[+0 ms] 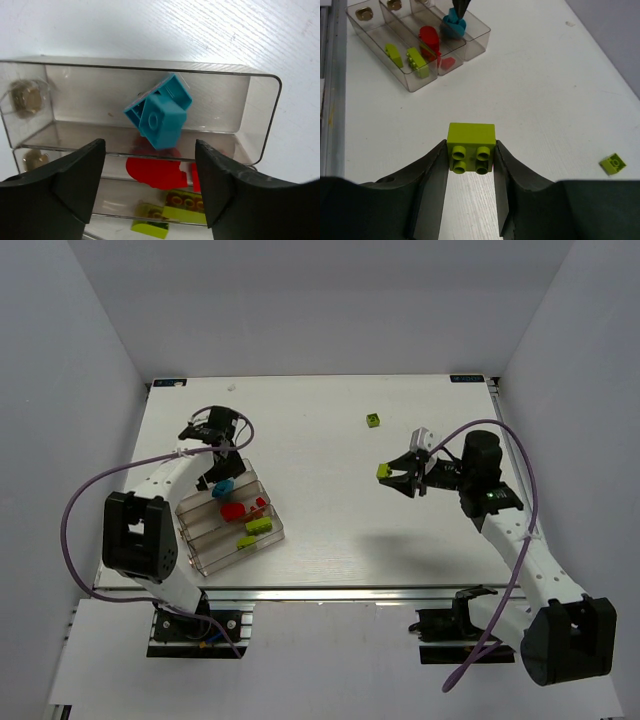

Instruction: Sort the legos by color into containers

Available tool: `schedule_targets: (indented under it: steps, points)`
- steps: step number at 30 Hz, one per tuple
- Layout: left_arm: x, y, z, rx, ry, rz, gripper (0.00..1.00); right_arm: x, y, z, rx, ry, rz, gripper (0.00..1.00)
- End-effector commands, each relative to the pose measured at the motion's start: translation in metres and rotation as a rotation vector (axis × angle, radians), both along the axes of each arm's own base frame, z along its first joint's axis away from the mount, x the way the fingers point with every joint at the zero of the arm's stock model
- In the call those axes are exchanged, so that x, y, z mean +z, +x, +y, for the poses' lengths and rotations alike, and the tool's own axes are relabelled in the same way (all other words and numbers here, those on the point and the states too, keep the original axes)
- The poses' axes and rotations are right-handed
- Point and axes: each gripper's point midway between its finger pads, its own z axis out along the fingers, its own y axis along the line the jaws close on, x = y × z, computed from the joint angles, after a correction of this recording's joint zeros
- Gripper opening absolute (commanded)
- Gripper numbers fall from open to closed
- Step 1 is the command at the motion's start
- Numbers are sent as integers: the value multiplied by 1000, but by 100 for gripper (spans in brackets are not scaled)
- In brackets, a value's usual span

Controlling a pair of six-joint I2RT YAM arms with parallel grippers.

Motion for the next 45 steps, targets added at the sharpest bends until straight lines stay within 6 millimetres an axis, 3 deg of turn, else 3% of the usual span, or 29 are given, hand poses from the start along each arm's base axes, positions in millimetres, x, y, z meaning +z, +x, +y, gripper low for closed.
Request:
schedule_targets:
  steps: [1,2,5,6,7,8,10,11,12,13,15,16,18,20,22,23,25,26,29,30,33,38,41,42,45]
  points:
    - [34,8,-1,1,-30,-107,84,-4,-9,11,84,-27,-13,0]
    - [42,10,-2,-9,-37,-130,89,-5,-13,16,108,-33,-19,0]
    - [57,9,-5,-36,-54,-153,89,-15,-22,33,187,-74,-40,0]
    - [66,11,-8,-51,-68,-175,87,-18,-21,40,225,-94,-94,0]
    - [73,13,-11,-77,-84,-198,83,-25,-40,56,315,-116,-99,0]
    - [93,10,-22,-156,-136,-258,76,-31,-44,62,355,-137,-119,0]
    - [109,11,-41,-299,-200,-373,14,-40,-52,85,497,-193,-234,0]
    - [119,8,-46,-367,-207,-433,0,-48,-62,95,554,-225,-209,0]
    - [134,-2,-53,-426,-239,-548,0,-66,-59,106,577,-264,-161,0]
    - [141,-7,-52,-442,-231,-601,0,-56,-55,123,594,-280,-192,0]
    - [149,-14,-44,-429,-200,-671,1,-69,-54,148,620,-322,-165,0]
    - [148,-22,-32,-389,-158,-691,27,-65,-49,164,597,-347,-193,0]
    - [148,-28,-21,-358,-115,-707,52,-76,-49,188,590,-364,-157,0]
    - [147,-36,-9,-329,-66,-729,67,-72,-49,211,574,-375,-136,0]
    - [155,-42,0,-301,-31,-774,69,-89,-47,229,569,-405,-100,0]
    - [151,-45,4,-294,-14,-776,72,-78,-46,243,566,-390,-117,0]
    - [153,-48,9,-281,7,-798,72,-93,-47,258,564,-418,-52,0]
    - [154,-52,13,-268,19,-818,72,-80,-46,271,563,-400,-70,0]
    - [160,-60,18,-250,38,-852,73,-95,-46,285,557,-436,-31,0]
    - [159,-62,21,-239,45,-854,73,-100,-46,290,562,-445,-29,4]
    - [168,-72,33,-184,77,-898,75,-115,-48,294,566,-473,-16,16]
    - [173,-80,42,-132,93,-941,79,-131,-63,291,615,-506,-18,20]
    - [172,-79,41,-136,90,-937,79,-139,-67,288,614,-531,-17,27]
    - [173,-79,41,-136,89,-938,79,-139,-66,289,610,-531,-17,41]
    - [172,-80,41,-133,89,-939,80,-135,-61,292,592,-520,-13,70]
